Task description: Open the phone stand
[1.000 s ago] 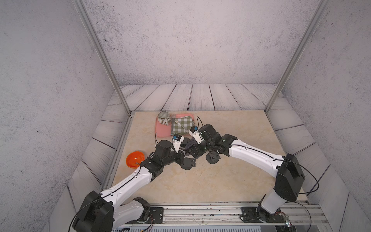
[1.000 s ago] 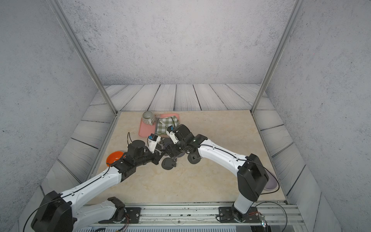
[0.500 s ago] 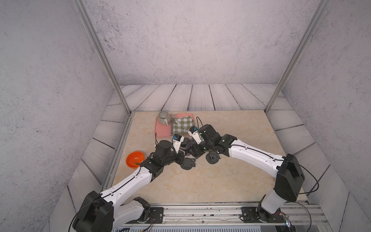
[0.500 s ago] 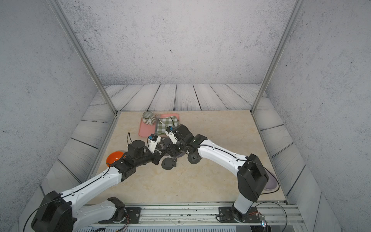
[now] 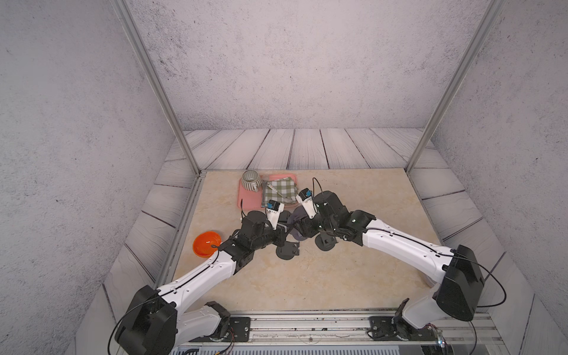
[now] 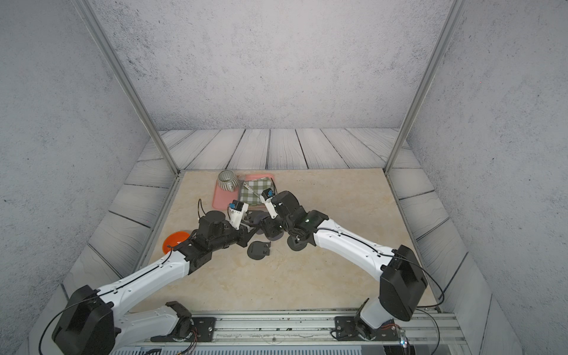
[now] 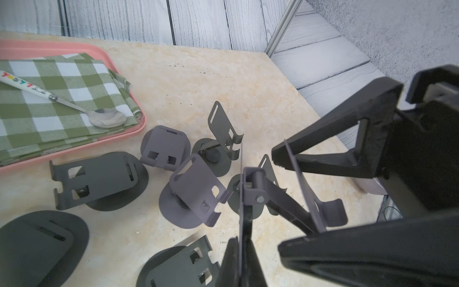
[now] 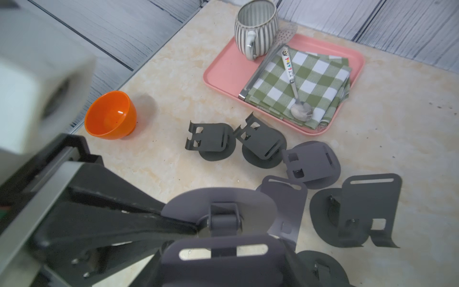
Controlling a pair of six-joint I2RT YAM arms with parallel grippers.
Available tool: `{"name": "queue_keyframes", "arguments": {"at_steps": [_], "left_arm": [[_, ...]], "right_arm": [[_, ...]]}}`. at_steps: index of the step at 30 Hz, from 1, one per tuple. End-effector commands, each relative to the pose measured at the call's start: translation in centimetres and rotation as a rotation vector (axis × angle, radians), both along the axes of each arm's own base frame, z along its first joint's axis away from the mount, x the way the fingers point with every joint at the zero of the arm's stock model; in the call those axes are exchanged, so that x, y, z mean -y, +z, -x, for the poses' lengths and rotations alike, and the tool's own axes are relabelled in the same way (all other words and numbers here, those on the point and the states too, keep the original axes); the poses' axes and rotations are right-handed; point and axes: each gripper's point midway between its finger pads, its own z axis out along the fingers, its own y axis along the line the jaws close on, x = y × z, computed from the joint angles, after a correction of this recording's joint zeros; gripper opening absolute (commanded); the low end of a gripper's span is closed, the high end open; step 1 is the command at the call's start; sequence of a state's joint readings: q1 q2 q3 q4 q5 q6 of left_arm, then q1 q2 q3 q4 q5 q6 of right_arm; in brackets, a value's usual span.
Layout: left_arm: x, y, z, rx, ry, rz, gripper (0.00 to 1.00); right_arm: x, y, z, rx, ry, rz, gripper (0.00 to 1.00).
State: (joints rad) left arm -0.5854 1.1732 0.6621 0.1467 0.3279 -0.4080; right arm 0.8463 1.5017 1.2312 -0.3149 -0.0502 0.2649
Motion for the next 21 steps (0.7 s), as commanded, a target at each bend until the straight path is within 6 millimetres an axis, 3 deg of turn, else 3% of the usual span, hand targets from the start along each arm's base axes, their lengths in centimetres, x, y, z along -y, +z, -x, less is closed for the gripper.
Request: {"name": "queue_keyframes", "arguments": {"at_steps": [1, 21], "left_arm": [[-4.3, -3.7, -2.5, -0.118, 0.246, -0.090, 0.00], [-8.0, -7.3, -5.0, -0.311, 0.393, -0.024, 0.00]], "right_arm": [[1.4, 3.7, 0.3, 0.077, -0.037, -0.071, 0.53], [4.7, 6.2, 2.5, 0.160, -0.056, -0.088, 0.53]]}}
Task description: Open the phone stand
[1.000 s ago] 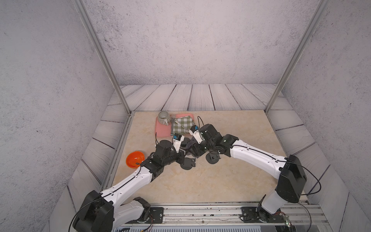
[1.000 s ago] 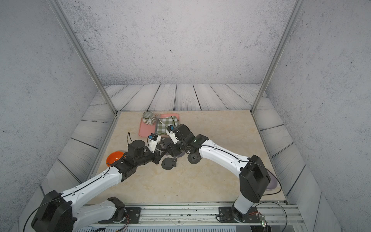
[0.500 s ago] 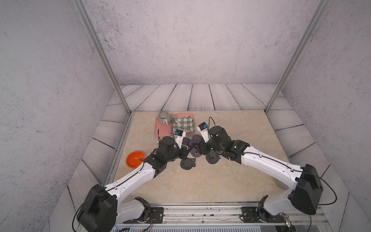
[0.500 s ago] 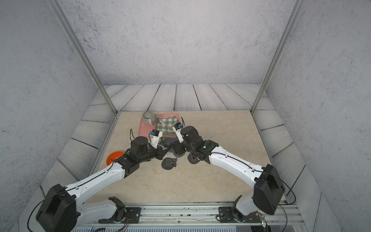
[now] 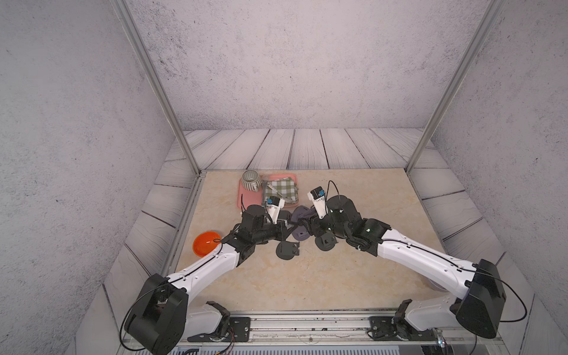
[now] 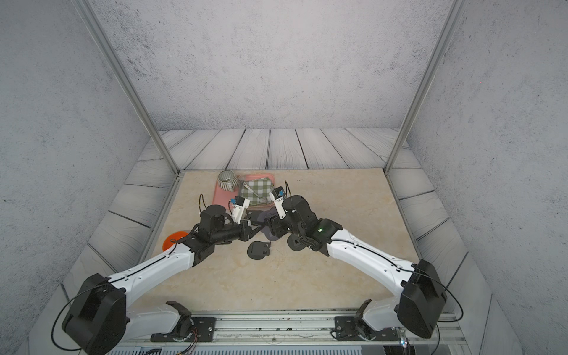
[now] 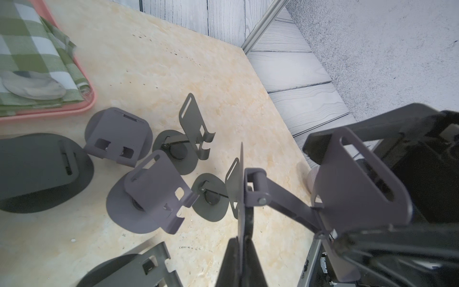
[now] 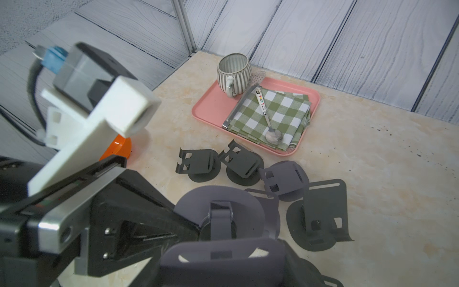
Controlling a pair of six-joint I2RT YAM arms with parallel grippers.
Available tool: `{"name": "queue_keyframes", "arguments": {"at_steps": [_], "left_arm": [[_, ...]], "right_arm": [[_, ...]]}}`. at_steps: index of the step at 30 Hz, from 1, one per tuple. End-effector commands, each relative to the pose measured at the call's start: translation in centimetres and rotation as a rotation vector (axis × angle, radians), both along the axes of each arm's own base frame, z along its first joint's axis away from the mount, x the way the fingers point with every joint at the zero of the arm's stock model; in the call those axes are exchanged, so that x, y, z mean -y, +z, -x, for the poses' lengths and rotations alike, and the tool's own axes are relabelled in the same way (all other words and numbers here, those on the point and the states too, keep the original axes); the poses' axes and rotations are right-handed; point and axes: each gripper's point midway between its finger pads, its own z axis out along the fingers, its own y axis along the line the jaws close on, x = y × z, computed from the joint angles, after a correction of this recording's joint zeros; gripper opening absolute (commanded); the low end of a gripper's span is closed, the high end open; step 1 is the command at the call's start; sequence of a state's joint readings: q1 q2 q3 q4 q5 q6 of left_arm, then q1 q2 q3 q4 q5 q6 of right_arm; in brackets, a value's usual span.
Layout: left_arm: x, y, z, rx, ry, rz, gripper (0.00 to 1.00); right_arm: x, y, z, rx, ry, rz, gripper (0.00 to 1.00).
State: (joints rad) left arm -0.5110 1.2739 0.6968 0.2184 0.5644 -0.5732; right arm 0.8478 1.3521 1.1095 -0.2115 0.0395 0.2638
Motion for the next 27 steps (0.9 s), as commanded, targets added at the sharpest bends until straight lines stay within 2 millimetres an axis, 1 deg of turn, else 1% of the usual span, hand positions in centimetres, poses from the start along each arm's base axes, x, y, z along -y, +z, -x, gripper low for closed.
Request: {"name": "queue_keyframes", "arguments": {"at_steps": [1, 5, 9, 13, 17, 18, 19, 20, 21, 27], "left_arm": [[-9.5, -7.6, -4.6, -0.180, 0.435, -0.238, 0.00], [-10.1, -8.1, -4.8, -0.197, 0.452, -0.237, 0.00], [-10.5, -8.2, -4.8, -0.196, 0.468, -0.234, 0.00], [-10.4, -7.6, -4.9, -0.181, 0.462, -0.218, 0.00], [-10.0, -7.0, -4.7, -0.167, 0.440, -0.199, 0.00], [-9.8, -6.7, -4.7, -0.159, 0.431, -0.188, 0.00], [-9.5, -6.3, -4.6, -0.144, 0.415, -0.170, 0.00], [-9.3, -5.9, -4.5, -0.133, 0.404, -0.155, 0.00], [-9.0, -5.5, -4.5, -0.122, 0.389, -0.141, 0.00], [-7.8, -3.2, -3.9, -0.058, 0.319, -0.063, 0.00]], "right_arm": [[2.3, 3.6, 2.4, 0.038, 0.015, -0.024, 0.53], [2.7, 4.0, 2.8, 0.044, 0.015, -0.029, 0.53], [2.8, 4.2, 3.0, 0.046, 0.018, -0.034, 0.53], [2.4, 4.2, 2.9, 0.041, 0.023, -0.033, 0.54], [1.7, 3.7, 2.6, 0.025, 0.033, -0.025, 0.56], [1.5, 3.5, 2.5, 0.021, 0.037, -0.024, 0.62], [1.3, 3.4, 2.4, 0.016, 0.041, -0.023, 0.79], [1.1, 3.2, 2.3, 0.010, 0.044, -0.021, 0.94], [0.8, 3.0, 2.2, 0.002, 0.049, -0.014, 0.99], [-0.2, 1.5, 1.4, -0.015, 0.053, 0.006, 0.99]]}}
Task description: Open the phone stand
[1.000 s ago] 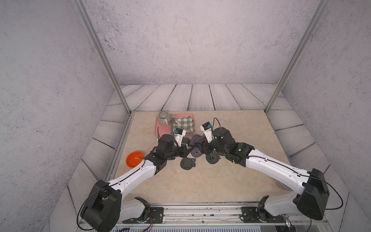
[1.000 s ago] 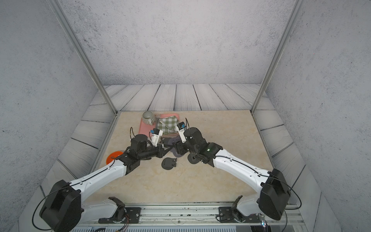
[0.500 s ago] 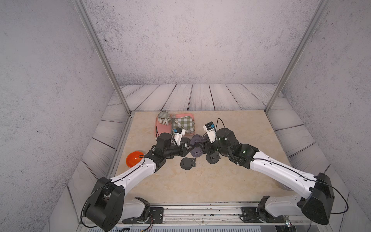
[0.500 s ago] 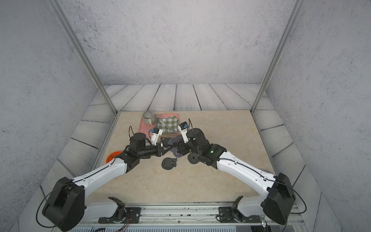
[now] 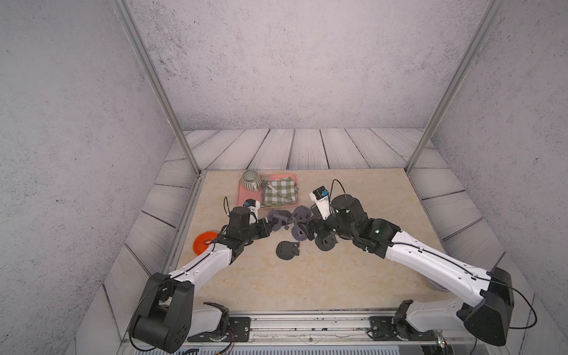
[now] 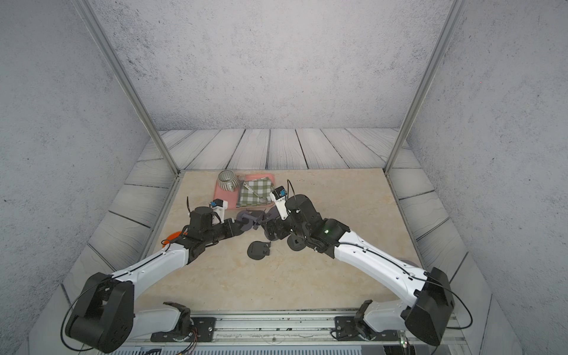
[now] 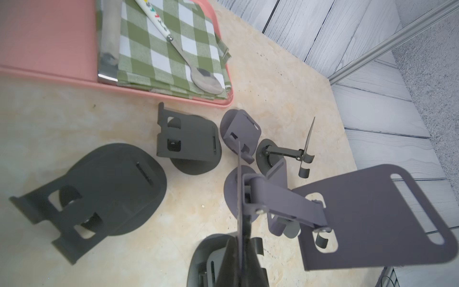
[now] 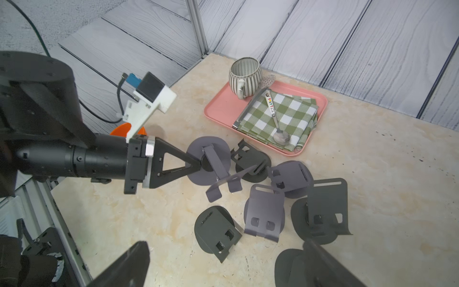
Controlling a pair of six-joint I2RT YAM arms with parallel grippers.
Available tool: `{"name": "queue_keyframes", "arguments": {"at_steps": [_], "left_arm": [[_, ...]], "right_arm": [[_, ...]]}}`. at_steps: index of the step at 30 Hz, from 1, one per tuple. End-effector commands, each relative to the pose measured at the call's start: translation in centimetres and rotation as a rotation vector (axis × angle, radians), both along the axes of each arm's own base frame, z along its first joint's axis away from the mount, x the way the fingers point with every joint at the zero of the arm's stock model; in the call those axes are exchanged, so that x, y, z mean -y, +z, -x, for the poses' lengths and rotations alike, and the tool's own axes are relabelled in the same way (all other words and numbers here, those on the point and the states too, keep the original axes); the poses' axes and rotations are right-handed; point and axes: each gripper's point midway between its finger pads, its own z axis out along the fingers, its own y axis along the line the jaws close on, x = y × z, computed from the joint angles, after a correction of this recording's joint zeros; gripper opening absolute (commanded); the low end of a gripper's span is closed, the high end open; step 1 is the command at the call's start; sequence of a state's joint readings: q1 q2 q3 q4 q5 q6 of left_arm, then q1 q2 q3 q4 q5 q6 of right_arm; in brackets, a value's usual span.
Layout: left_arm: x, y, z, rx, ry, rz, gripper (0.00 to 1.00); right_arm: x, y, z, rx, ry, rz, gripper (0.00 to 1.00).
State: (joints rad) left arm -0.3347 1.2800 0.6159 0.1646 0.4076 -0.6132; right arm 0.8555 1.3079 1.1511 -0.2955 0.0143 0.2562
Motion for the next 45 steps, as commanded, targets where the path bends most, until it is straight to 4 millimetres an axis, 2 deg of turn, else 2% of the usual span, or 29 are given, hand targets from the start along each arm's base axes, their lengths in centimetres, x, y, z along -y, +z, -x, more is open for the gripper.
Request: {"name": "queue_keyframes", "arguments": {"at_steps": [1, 9, 15, 20, 31, 45], "left_arm": [[0.6, 2.5, 0.0, 0.081, -0.023, 0.041, 0.00], [2.4, 4.5, 1.1, 0.131, -0.134, 0.157, 0.00], [3.9, 5.2, 1.8, 0.135, -0.213, 0.267, 0.00], [4.6, 5.4, 2.1, 0.131, -0.257, 0.320, 0.00], [4.9, 5.6, 2.3, 0.123, -0.279, 0.351, 0.00], [5.3, 5.9, 2.5, 0.112, -0.301, 0.374, 0.00]], "right_arm": [[-0.7, -0.6, -0.1, -0.012, 0.021, 0.014, 0.99], [-2.1, -2.5, -0.5, -0.026, 0.058, 0.033, 0.99], [-2.3, -2.2, -0.7, 0.002, 0.067, 0.020, 1.00], [-2.5, -2.0, -1.0, 0.021, 0.071, 0.025, 0.97], [-3.1, -2.4, -1.8, 0.038, 0.070, 0.038, 0.83], [-3.7, -2.5, -2.4, 0.062, 0.074, 0.039, 0.58]]}}
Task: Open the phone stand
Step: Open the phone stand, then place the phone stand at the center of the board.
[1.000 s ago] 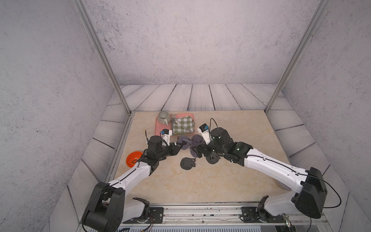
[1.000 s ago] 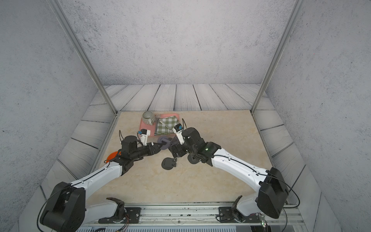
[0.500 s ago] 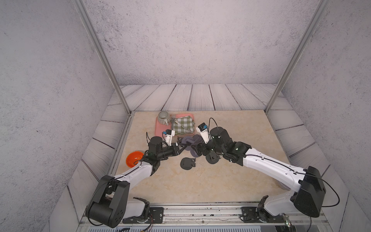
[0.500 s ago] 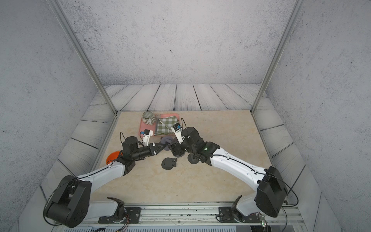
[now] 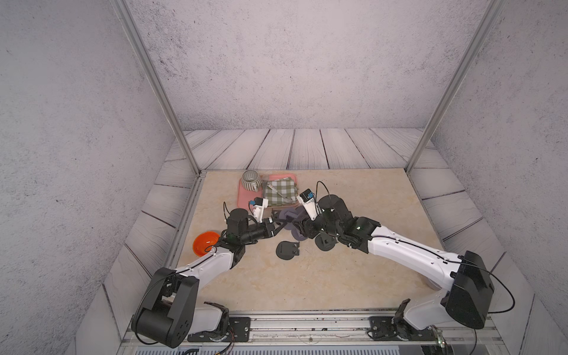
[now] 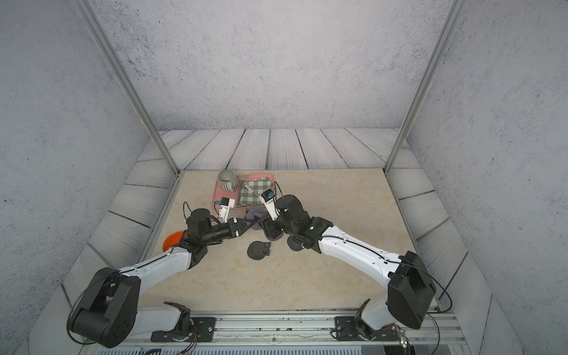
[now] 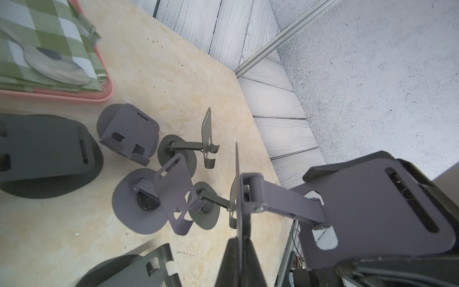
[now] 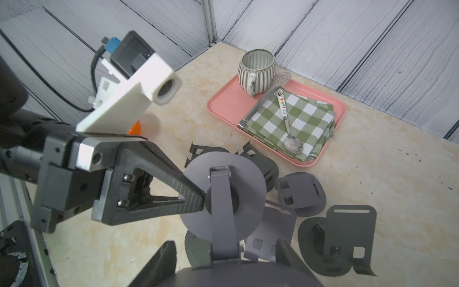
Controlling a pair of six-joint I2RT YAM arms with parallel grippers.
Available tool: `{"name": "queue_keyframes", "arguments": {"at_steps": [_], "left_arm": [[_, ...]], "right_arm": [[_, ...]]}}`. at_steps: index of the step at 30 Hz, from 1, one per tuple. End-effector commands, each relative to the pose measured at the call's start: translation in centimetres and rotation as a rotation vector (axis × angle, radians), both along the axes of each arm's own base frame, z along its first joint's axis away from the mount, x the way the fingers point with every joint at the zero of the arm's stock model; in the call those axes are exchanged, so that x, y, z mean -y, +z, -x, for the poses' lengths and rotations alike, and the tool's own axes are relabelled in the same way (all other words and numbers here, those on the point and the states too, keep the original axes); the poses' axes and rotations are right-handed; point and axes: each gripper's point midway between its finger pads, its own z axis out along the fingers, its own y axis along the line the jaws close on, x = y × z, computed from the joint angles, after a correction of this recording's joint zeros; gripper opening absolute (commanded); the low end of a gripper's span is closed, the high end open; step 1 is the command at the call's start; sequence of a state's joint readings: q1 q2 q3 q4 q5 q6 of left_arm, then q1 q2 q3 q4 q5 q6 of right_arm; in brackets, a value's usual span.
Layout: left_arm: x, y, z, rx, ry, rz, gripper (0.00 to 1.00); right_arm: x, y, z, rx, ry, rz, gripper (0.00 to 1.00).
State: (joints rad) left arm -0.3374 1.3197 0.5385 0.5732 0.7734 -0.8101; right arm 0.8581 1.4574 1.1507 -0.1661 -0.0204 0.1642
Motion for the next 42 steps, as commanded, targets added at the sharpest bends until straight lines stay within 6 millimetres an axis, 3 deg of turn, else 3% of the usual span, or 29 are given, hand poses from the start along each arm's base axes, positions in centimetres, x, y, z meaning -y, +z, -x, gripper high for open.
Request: {"name": "queue_keyframes", "arguments": {"at_steps": [1, 7, 9, 10, 13, 15, 18, 26, 29, 36, 42], "left_arm": [[0.4, 1.1, 0.1, 0.043, -0.035, 0.027, 0.00], [0.4, 1.3, 0.0, 0.045, -0.038, 0.028, 0.00], [0.4, 1.3, 0.0, 0.044, -0.036, 0.024, 0.06], [0.4, 1.3, -0.1, 0.045, -0.033, 0.021, 0.15], [0.1, 1.3, -0.2, 0.049, -0.017, -0.003, 0.59], [-0.4, 1.1, -0.3, 0.054, 0.015, -0.040, 0.82], [-1.5, 0.8, -0.2, 0.067, 0.074, -0.104, 0.99], [-6.0, -0.4, 0.0, 0.093, 0.292, -0.291, 0.98], [-6.8, -0.5, 0.3, 0.107, 0.323, -0.318, 0.98], [-6.5, -0.7, 0.8, 0.128, 0.286, -0.336, 0.98], [-6.6, -1.3, 1.1, 0.124, 0.274, -0.351, 0.98]], "right_arm": [[-0.6, 1.0, -0.6, 0.030, -0.006, -0.017, 0.55], [-0.5, 1.1, -0.8, 0.033, -0.011, -0.015, 0.50], [-0.5, 1.2, -0.9, 0.033, -0.016, -0.011, 0.50], [-0.5, 1.2, -0.9, 0.033, -0.017, -0.005, 0.50], [-0.2, 1.1, -1.2, 0.035, -0.035, 0.014, 0.50], [0.1, 1.1, -1.3, 0.034, -0.048, 0.029, 0.50], [0.4, 0.8, -1.6, 0.030, -0.066, 0.054, 0.51], [1.4, 0.5, -2.8, 0.033, -0.151, 0.111, 0.51], [1.8, 0.4, -3.5, 0.030, -0.188, 0.140, 0.51], [3.6, 0.9, -5.7, 0.016, -0.306, 0.179, 0.51], [6.8, 1.0, -8.2, -0.045, -0.427, 0.188, 0.51]]}}
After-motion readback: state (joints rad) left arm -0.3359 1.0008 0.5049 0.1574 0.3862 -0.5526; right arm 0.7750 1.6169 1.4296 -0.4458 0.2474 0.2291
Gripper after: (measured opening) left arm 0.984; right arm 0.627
